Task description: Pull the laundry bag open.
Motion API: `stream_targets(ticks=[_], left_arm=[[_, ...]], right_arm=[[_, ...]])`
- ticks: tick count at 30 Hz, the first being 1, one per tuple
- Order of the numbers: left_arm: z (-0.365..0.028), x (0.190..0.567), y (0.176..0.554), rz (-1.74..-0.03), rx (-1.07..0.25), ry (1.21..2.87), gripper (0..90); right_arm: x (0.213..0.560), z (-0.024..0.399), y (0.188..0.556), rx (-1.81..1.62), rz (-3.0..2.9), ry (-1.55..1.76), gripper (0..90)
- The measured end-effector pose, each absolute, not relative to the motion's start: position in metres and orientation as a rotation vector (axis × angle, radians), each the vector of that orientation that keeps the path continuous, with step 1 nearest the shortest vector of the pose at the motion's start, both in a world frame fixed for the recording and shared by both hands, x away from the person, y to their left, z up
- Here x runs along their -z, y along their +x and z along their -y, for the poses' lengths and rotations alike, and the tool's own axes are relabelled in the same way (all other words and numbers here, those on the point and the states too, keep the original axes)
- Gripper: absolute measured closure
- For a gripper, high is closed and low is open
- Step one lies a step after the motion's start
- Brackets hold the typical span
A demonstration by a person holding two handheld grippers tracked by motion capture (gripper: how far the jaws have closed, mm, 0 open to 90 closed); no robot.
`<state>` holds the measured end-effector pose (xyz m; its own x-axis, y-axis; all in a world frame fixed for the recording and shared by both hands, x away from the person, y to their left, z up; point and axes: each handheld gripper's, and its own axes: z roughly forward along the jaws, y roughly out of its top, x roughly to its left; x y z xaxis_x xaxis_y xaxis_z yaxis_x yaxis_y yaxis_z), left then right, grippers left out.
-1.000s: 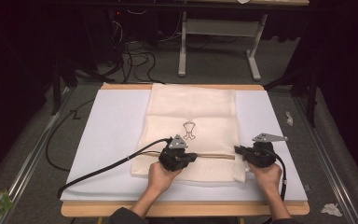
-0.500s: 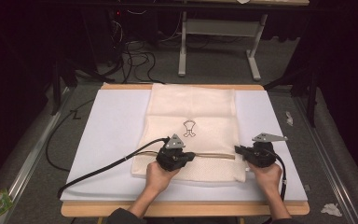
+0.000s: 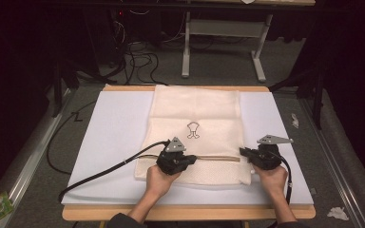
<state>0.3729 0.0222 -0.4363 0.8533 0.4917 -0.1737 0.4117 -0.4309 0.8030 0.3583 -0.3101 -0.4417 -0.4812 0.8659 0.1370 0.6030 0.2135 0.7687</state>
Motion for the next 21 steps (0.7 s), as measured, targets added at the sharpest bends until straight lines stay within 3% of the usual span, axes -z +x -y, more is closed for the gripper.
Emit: stream_targets(ticks=[21], left_arm=[[-0.036,0.44,0.371,-0.684,-0.132,2.067,87.3]], right_arm=[[0.439,0.306,0.366,-1.088,-2.16,1.367,88.1]])
